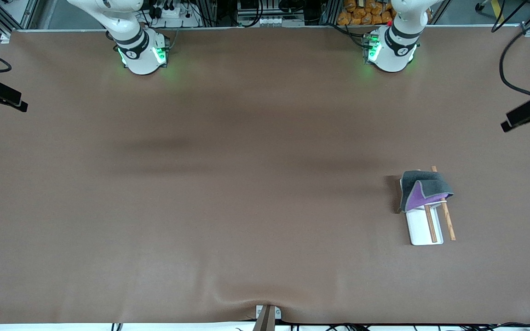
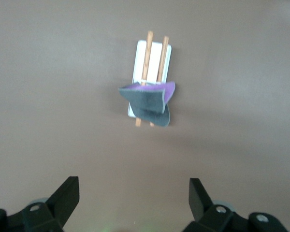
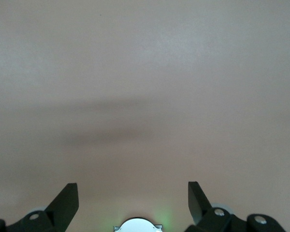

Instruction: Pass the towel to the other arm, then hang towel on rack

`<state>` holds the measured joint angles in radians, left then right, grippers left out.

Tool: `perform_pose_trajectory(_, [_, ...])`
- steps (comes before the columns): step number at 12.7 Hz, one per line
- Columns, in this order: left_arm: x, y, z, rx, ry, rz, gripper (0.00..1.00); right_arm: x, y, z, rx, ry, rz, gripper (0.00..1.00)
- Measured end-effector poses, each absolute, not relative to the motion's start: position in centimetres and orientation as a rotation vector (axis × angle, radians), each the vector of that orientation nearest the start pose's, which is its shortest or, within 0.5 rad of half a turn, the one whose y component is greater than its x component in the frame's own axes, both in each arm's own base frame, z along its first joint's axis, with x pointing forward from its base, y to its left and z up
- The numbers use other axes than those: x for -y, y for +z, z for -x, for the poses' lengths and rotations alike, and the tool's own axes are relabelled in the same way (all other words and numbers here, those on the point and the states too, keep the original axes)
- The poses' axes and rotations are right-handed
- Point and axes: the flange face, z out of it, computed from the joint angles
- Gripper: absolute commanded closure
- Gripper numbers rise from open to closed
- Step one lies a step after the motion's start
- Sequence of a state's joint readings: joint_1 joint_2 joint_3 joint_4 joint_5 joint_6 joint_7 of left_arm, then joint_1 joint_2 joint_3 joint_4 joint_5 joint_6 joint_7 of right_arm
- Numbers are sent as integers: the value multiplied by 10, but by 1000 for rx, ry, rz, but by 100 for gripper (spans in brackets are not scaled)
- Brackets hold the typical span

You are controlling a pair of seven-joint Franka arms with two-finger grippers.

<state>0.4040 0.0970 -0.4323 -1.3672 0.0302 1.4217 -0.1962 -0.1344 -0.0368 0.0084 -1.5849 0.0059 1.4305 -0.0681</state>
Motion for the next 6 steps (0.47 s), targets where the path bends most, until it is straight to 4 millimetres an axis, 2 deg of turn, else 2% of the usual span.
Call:
perform_pose_trajectory(3, [10, 651, -562, 255, 101, 3112, 0, 63, 623, -525, -83, 192, 3116, 0])
perform_pose_trajectory(6, [10, 644, -559, 264, 130, 3103, 0, 62, 622, -526, -80, 193, 3117, 0])
